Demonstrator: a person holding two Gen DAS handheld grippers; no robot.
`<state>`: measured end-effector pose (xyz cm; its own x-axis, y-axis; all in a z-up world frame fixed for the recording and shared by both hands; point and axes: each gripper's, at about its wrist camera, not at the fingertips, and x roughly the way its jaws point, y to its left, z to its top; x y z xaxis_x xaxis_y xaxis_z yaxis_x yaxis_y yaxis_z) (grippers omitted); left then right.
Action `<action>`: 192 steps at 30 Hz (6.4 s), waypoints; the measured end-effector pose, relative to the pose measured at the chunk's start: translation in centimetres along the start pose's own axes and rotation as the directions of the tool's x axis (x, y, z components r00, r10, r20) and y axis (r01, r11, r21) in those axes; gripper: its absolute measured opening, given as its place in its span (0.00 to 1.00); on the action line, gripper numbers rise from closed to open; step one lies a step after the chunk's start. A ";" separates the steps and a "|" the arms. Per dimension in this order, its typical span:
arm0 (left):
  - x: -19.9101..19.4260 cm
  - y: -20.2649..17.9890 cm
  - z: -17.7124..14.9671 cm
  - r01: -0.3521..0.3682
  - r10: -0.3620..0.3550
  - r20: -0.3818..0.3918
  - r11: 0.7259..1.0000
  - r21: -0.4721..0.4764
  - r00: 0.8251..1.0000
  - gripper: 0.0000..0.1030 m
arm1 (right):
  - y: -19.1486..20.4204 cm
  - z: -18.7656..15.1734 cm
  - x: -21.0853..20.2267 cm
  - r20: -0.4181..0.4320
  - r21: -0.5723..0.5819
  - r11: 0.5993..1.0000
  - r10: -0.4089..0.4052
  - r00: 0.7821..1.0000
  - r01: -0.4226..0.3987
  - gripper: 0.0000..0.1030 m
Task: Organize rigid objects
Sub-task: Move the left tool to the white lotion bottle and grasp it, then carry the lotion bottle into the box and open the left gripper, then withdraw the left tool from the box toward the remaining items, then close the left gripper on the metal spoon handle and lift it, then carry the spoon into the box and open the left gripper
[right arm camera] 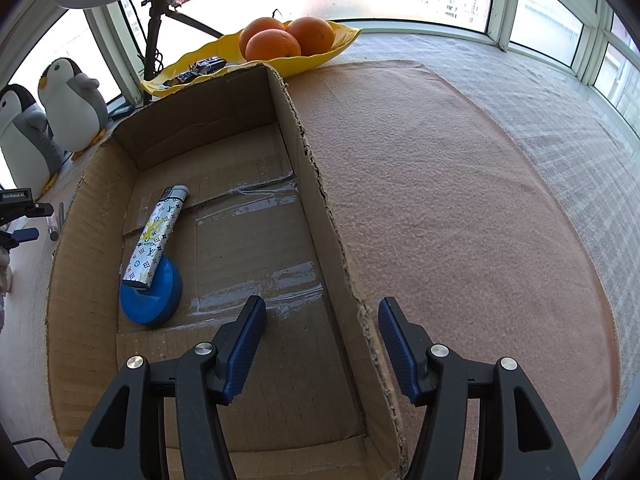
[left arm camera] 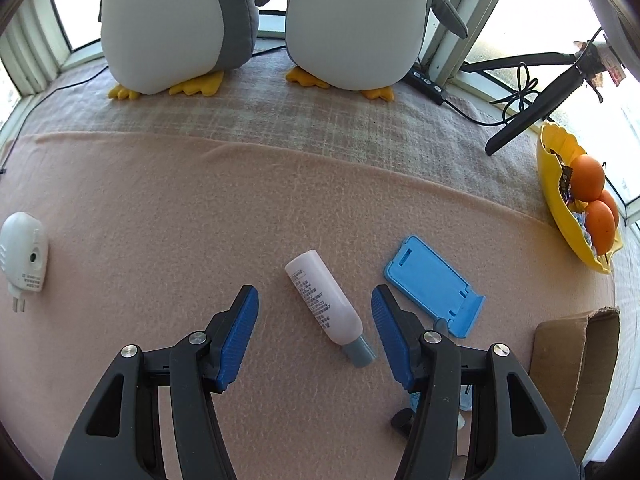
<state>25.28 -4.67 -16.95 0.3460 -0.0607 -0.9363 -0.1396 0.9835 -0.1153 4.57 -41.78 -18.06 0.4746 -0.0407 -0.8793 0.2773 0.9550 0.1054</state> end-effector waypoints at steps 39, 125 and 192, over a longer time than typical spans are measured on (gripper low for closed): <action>-2.5 -1.1 -7.5 -0.018 -0.003 0.068 0.955 0.295 0.998 0.18 | 0.0 -0.1 0.1 0.001 -0.009 1.000 -0.011 1.000 0.011 0.53; -6.1 -6.2 -10.0 0.273 -0.262 -0.096 0.952 0.140 0.960 0.56 | 0.2 -0.4 -0.1 0.008 -0.001 1.000 -0.003 1.000 0.003 0.59; -4.0 -4.2 -14.7 0.310 -0.263 -0.188 0.903 0.297 0.946 0.04 | 0.0 -0.9 -0.3 0.010 0.020 1.000 0.008 1.000 -0.008 0.63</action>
<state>10.82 -11.06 -17.65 0.1893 -0.3481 -0.9182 0.2570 0.9200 -0.2958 3.66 -41.48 -18.18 0.4846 -0.0363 -0.8740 0.2901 0.9493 0.1214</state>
